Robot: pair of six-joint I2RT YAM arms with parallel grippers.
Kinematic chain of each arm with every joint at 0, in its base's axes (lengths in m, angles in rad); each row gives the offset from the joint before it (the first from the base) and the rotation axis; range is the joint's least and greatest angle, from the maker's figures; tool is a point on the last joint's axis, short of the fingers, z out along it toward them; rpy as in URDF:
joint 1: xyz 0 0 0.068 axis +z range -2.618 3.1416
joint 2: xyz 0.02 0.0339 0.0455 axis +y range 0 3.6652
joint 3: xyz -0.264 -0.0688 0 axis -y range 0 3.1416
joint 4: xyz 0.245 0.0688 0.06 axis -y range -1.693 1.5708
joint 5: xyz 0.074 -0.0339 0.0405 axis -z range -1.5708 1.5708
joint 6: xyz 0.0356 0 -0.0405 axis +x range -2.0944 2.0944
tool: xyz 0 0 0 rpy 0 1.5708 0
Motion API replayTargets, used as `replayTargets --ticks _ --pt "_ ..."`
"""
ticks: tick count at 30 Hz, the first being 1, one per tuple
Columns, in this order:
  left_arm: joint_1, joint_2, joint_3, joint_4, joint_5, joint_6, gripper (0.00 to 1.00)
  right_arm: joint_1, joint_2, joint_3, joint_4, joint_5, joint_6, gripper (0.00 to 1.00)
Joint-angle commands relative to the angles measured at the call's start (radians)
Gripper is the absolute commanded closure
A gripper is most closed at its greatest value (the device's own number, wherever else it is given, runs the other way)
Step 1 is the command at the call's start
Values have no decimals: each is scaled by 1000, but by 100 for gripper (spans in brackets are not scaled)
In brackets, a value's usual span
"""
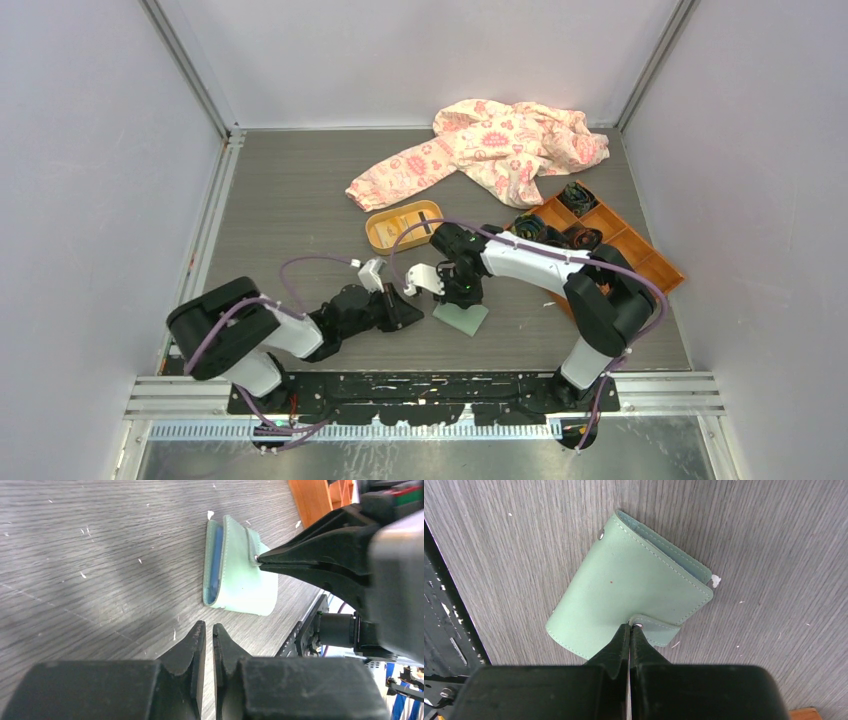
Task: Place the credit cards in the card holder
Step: Close the card holder at the center of the board.
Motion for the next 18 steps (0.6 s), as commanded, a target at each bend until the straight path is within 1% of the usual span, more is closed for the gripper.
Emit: replayTargets --ticks 1,3,4,6,9,13,18 --pt "8 -189 -17 -122 -55 64 88 25 109 -92 -21 14 -10 99" --pt "8 -293 -13 -265 -75 89 88 28 107 -103 -9 30 -9 99" --pt "8 -342 -10 -302 -97 103 88 31 105 -110 -5 35 -8 99" --pt "9 -450 -4 -443 -123 125 88 35 99 -127 17 51 -5 99" --pt "8 -592 8 -600 -162 154 88 48 95 -152 48 74 5 99" --pt "8 -725 10 -718 -194 170 88 73 93 -183 79 110 10 99" --pt "8 -784 13 -762 -195 173 88 90 81 -222 124 146 17 99"
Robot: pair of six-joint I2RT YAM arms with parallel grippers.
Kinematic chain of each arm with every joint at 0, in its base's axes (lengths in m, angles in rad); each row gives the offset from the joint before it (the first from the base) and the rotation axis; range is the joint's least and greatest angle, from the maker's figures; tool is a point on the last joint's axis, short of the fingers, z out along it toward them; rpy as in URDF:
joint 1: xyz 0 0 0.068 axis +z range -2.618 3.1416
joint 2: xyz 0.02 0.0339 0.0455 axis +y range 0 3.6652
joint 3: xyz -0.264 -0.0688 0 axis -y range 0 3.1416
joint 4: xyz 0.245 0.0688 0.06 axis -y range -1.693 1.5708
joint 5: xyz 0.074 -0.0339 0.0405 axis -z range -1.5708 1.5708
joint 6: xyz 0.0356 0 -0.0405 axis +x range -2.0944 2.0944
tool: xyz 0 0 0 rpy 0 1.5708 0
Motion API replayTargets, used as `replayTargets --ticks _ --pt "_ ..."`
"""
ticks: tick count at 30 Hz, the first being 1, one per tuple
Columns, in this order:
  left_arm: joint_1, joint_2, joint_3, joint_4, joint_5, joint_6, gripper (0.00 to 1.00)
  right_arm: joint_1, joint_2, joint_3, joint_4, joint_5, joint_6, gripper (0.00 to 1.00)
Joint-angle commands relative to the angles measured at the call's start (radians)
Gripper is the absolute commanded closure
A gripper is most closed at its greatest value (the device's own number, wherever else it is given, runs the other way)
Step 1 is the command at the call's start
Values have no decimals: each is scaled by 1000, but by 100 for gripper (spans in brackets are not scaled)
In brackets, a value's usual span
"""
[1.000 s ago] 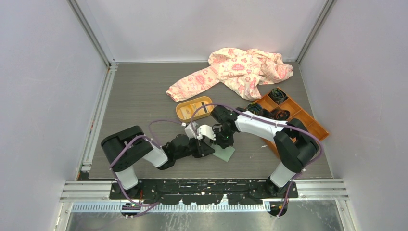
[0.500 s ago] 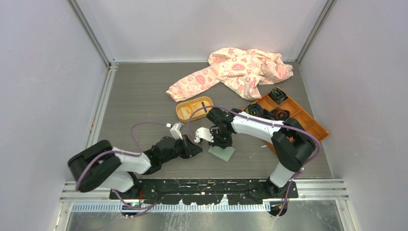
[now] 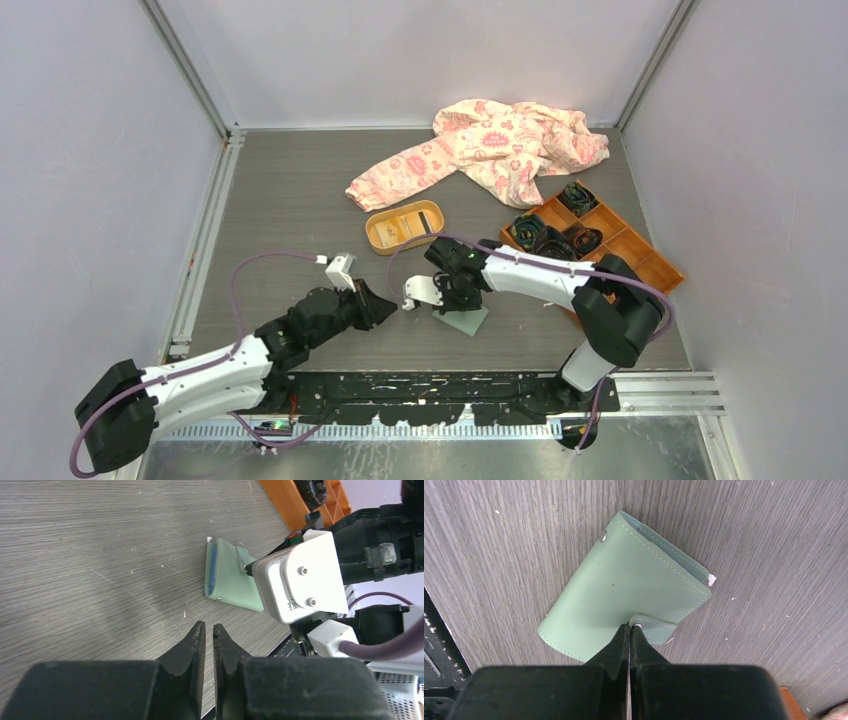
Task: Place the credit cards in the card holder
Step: Close the card holder at the center of the board.
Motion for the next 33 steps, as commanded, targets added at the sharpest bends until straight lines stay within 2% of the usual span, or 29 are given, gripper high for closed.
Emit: replayTargets --ticks 1,11,14,17,20,23,28,30,33 --pt "4 -36 32 -84 -33 29 88 16 123 -156 58 28 12 99" --pt "3 -56 33 -91 -28 30 88 37 106 -166 121 63 74 97" --pt "3 -58 31 -81 -15 32 86 13 56 -107 133 67 133 73" --pt "2 -68 28 -69 0 45 81 -62 -16 -36 117 37 170 62" --pt "5 -100 41 -87 5 72 65 -141 -110 18 94 -21 200 53" --pt "9 -156 71 -152 -4 111 46 -202 -228 40 96 -44 193 38" --pt "50 -225 215 -341 16 215 25 -348 -401 89 125 -77 229 3" --pt "93 -218 304 -421 47 268 20 -424 -460 119 169 -81 316 0" --pt "202 -161 444 -506 191 313 17 -485 -485 227 200 136 575 0"
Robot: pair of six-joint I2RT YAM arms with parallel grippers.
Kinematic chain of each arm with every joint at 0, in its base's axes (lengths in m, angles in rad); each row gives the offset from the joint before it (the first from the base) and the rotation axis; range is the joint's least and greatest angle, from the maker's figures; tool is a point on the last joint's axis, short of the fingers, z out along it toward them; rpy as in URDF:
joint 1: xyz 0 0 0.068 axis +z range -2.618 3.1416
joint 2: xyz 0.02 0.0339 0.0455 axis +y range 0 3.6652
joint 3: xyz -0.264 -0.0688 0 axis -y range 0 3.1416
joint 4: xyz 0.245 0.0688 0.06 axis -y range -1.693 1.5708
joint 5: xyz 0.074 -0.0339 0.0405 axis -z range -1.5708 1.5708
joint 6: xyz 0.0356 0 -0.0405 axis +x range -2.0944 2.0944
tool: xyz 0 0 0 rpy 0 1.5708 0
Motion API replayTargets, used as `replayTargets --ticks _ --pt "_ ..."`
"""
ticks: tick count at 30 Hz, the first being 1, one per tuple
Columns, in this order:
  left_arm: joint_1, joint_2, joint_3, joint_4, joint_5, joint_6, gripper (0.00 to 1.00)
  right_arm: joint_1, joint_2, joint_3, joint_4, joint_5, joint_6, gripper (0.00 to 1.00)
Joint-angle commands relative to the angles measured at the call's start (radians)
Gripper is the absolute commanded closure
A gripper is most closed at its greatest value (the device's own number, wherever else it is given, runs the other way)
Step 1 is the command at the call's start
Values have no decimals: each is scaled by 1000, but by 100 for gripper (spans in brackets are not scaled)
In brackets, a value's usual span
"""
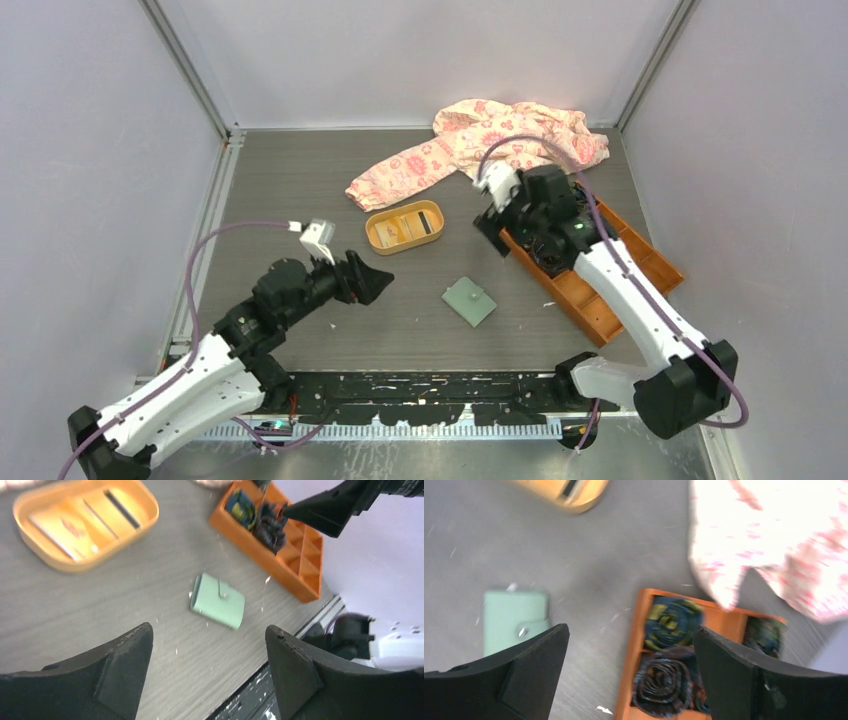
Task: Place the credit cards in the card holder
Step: Close the card holder at the center of the board, then reset both arms
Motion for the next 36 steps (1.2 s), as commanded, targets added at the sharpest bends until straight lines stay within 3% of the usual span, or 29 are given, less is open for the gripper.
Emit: replayTargets --ticks 1,5,8,15,24,36 --pt "156 63 223 -149 206 119 16 -82 -42 198 45 231 330 1" --pt "369 153 417 -201 446 102 14 -124 -94 376 -49 209 444 0" --pt "430 200 526 -240 509 99 11 -125 -109 508 -157 113 492 0" --pt "434 200 695 -380 449 122 0 -128 -135 661 -214 130 771 0" --pt "434 122 733 -385 449 148 0 -133 -111 727 -250 82 745 1" --pt "434 184 737 -280 552 117 0 -139 -82 756 -279 49 727 1"
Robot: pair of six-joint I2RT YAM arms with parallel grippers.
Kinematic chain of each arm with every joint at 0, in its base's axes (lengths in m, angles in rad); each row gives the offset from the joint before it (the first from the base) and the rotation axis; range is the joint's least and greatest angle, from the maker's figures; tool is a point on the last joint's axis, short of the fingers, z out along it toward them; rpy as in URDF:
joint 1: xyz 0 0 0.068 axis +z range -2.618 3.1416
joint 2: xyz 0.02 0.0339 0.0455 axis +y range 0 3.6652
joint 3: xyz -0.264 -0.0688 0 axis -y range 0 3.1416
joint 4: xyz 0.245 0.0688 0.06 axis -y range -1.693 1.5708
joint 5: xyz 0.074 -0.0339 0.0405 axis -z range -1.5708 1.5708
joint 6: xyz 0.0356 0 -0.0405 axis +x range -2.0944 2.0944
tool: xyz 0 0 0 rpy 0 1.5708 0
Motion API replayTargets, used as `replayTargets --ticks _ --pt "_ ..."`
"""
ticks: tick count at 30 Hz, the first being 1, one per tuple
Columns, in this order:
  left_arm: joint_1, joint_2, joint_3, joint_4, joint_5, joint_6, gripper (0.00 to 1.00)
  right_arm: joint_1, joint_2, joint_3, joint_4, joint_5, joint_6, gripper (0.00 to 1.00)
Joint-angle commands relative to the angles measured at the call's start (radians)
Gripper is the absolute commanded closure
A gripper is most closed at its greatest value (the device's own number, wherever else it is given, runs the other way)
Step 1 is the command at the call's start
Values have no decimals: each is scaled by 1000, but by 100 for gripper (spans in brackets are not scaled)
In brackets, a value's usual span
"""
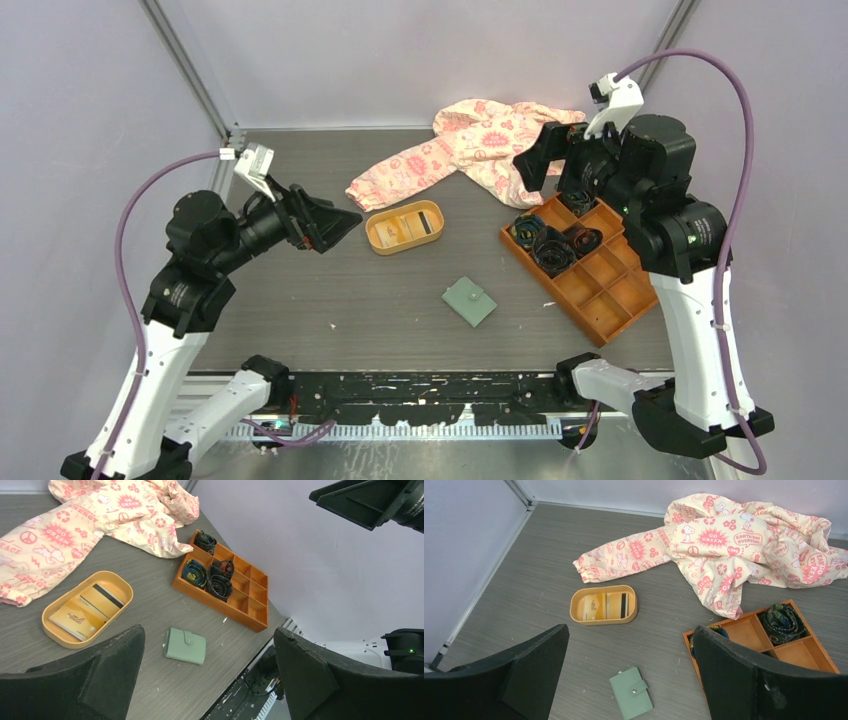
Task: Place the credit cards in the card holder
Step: Reset both arms
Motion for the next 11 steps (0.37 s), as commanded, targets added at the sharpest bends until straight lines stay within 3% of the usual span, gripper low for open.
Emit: replayTargets --ticks 1,11 --pt "5 23 25 101 65 1 0 -7 0 53 14 -24 0 1" --pt "5 62 -21 166 89 53 1 -33 35 55 12 -40 -4 1"
